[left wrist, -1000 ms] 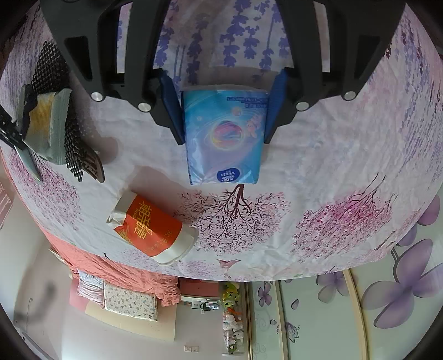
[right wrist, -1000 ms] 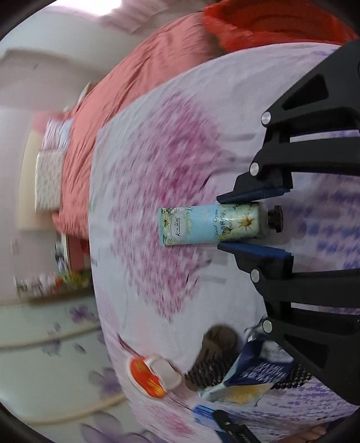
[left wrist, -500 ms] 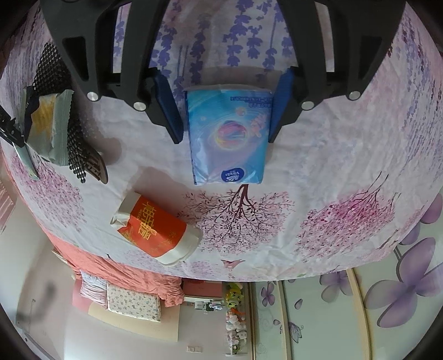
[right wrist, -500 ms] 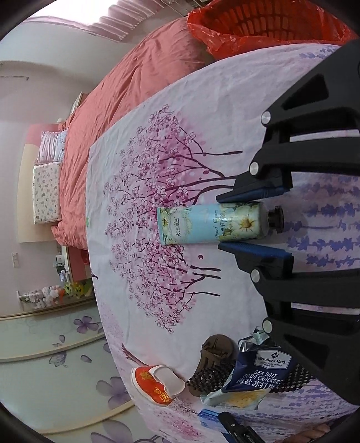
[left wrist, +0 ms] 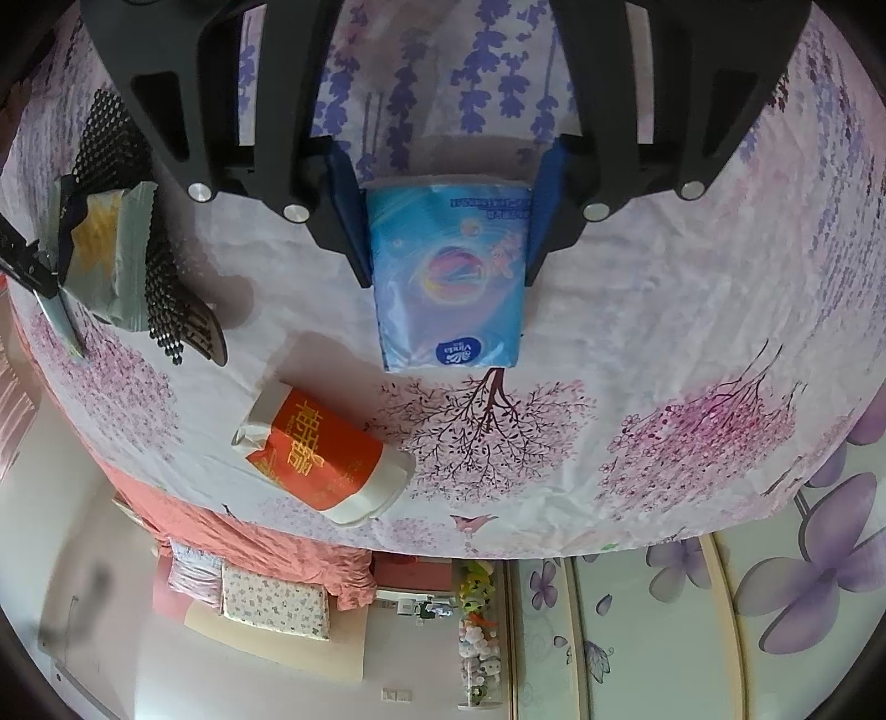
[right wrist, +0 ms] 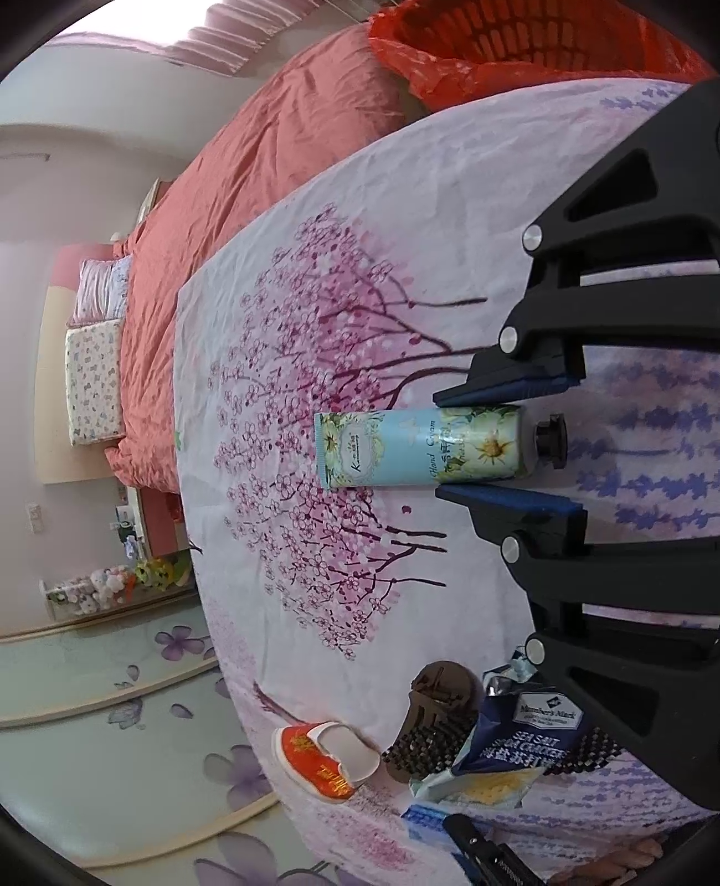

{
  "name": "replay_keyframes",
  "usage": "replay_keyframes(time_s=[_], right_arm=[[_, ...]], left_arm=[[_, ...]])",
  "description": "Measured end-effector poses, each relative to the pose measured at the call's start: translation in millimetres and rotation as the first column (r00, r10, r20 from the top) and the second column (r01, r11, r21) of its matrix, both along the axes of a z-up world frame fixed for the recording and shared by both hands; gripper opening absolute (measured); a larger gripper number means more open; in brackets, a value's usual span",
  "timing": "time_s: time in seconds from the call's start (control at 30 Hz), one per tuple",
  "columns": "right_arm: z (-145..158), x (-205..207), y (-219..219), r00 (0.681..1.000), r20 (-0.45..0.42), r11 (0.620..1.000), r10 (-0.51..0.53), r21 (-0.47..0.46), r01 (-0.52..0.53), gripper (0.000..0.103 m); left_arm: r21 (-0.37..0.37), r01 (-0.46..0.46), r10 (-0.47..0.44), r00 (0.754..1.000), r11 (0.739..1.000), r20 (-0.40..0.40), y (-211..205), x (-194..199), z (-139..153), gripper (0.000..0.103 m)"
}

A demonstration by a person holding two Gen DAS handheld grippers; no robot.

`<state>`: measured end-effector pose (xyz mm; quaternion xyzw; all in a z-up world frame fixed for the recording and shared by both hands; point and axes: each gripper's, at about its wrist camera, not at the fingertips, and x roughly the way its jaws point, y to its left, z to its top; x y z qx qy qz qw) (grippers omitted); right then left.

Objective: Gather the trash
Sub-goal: 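Carry the tissue pack and hand cream tube to the orange basket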

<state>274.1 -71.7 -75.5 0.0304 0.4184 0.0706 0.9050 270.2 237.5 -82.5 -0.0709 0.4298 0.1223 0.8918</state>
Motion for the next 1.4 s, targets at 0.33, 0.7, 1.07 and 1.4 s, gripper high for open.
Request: replay_keyframes(time_s=[0.33, 0.7, 1.07, 1.4], right_arm=[[18.8, -28.1, -25.8, 0.997, 0.069, 0.998, -0.017, 0.060, 0.013, 0.027], [58.5, -63.9, -59.8, 0.979, 0.184, 0.990, -0.089, 0.129, 0.066, 0.028], [82.3, -97.5, -100.7, 0.944, 0.274, 0.976, -0.184, 0.161, 0.143, 0.028], [90.5, -129.5, -163.2, 0.886, 0.321, 0.937, -0.334, 0.213, 0.276, 0.028]], left_arm=[[0.013, 0.026, -0.026, 0.999, 1.000, 0.047, -16.0, -12.2, 22.4, 0.050], [0.016, 0.160, -0.161, 0.976, 0.987, 0.146, -77.6, -30.7, 72.0, 0.050], [0.009, 0.365, -0.358, 0.908, 0.931, 0.220, -174.8, -49.0, 109.8, 0.050], [-0.015, 0.561, -0.541, 0.805, 0.827, 0.244, -278.8, -55.4, 120.4, 0.050]])
